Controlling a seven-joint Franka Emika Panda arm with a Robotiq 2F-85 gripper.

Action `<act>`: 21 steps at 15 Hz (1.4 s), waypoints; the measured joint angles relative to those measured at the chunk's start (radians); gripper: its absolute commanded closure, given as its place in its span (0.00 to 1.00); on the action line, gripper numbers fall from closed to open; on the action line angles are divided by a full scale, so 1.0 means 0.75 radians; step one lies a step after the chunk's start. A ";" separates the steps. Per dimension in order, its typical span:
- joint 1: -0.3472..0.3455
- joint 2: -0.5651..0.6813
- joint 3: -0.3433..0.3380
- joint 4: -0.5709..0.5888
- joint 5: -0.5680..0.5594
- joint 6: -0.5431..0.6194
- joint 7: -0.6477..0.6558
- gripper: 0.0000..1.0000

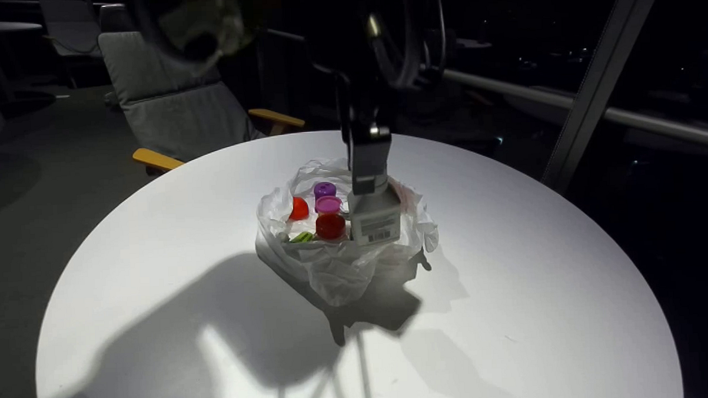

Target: Remove the objects in the plastic and put them on the table

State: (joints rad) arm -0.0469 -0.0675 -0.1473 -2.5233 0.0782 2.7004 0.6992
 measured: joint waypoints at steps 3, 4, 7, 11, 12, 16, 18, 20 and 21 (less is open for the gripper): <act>-0.003 0.165 0.001 0.008 0.128 0.079 -0.106 0.89; -0.006 0.220 0.001 0.012 0.125 0.104 -0.105 0.88; -0.002 0.356 -0.034 0.028 -0.002 0.158 -0.029 0.87; 0.064 0.414 -0.150 0.053 -0.189 0.165 0.107 0.86; 0.074 0.417 -0.165 0.058 -0.201 0.165 0.119 0.39; 0.072 0.418 -0.159 0.072 -0.170 0.164 0.115 0.16; 0.071 0.418 -0.147 0.074 -0.134 0.165 0.111 0.02; 0.072 0.409 -0.144 0.077 -0.123 0.166 0.111 0.00; 0.073 0.394 -0.145 0.079 -0.123 0.166 0.112 0.00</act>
State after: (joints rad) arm 0.0080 0.2279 -0.2560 -2.4642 -0.0143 2.8247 0.7833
